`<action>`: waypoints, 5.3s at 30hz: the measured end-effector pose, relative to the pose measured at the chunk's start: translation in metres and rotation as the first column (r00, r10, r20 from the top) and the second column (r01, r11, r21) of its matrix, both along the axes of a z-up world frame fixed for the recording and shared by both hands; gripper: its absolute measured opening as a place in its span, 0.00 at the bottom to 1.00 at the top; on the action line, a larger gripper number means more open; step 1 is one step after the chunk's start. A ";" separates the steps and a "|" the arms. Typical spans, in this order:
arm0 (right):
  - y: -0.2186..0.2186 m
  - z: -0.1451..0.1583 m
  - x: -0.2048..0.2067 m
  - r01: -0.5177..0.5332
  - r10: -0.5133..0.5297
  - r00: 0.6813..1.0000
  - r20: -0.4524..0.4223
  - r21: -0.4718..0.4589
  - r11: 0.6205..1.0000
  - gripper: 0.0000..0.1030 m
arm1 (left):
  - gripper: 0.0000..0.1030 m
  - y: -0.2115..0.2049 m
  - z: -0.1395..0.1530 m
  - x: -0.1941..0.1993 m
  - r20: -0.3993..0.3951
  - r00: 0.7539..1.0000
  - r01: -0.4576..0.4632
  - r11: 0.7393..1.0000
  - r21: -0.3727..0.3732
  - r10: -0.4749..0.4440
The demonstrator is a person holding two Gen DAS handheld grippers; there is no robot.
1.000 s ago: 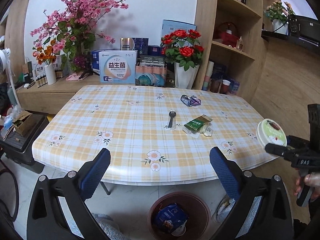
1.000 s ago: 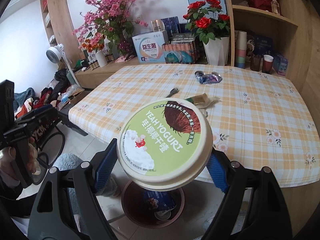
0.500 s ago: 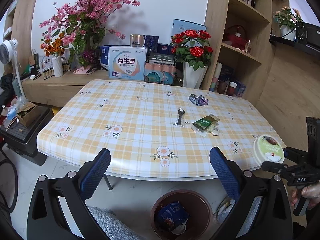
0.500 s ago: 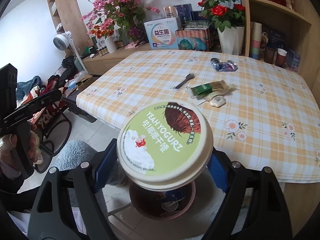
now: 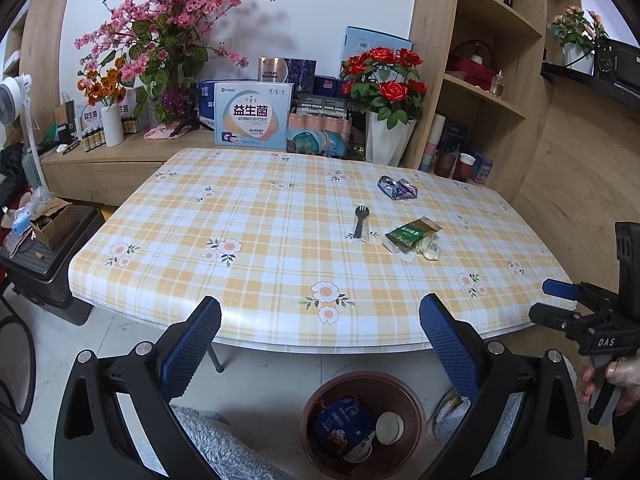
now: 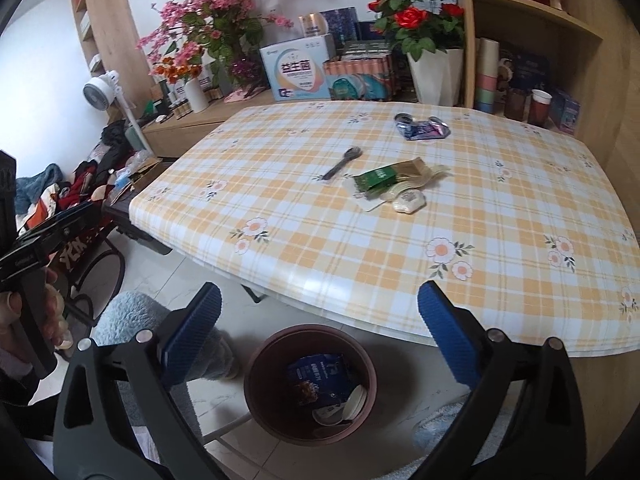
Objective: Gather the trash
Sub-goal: 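Move both tools back over the table toward the remaining items, then grasp the green tea packet with the left tool while the right tool grasps the cream plastic strip, then carry the tea packet and plastic strip over the bin with both tools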
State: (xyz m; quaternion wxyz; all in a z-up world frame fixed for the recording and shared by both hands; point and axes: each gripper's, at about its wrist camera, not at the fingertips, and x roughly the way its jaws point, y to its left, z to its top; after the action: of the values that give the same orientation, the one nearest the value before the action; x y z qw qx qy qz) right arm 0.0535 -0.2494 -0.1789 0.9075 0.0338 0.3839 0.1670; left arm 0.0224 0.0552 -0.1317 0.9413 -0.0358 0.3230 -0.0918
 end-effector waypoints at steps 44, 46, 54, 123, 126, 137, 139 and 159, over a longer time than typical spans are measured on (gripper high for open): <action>-0.065 -0.025 0.095 0.211 -0.213 0.973 -0.088 -0.032 0.977 0.95 | 0.94 -0.048 -0.044 0.100 -0.142 0.979 0.151 0.988 0.011 -0.148; -0.068 -0.028 0.104 0.214 -0.215 0.972 -0.099 -0.020 0.977 0.95 | 0.94 -0.057 -0.047 0.114 -0.150 0.973 0.183 0.983 0.024 -0.177; -0.079 -0.049 0.146 0.243 -0.253 0.955 -0.155 -0.084 0.966 0.94 | 0.91 -0.116 -0.068 0.183 -0.173 0.912 0.384 0.922 0.038 -0.373; -0.050 -0.106 0.302 0.292 -0.276 0.928 -0.249 0.029 0.956 0.15 | 0.18 0.013 -0.079 0.209 -0.170 0.980 0.047 0.954 -0.297 -0.101; -0.046 -0.093 0.291 0.287 -0.274 0.936 -0.220 0.030 0.958 0.14 | 0.18 0.007 -0.073 0.206 -0.168 0.980 0.056 0.955 -0.292 -0.108; -0.052 -0.041 0.216 0.249 -0.242 0.966 -0.096 0.073 0.966 0.14 | 0.18 -0.019 -0.036 0.175 -0.104 0.982 0.123 0.947 -0.297 -0.160; -0.054 -0.029 0.201 0.239 -0.233 0.970 -0.073 0.086 0.967 0.14 | 0.18 -0.024 -0.031 0.165 -0.094 0.981 0.132 0.945 -0.299 -0.167; -0.044 0.018 0.091 0.141 -0.147 0.988 0.050 0.106 0.984 0.14 | 0.18 -0.040 0.001 0.066 -0.010 0.980 0.185 0.936 -0.298 -0.197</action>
State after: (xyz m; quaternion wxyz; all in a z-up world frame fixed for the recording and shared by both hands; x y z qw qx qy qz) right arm 0.1441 -0.2933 -0.1609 0.9250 0.1032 0.3450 0.1213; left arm 0.0881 0.0152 -0.1304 0.9054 -0.1467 0.3260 -0.2292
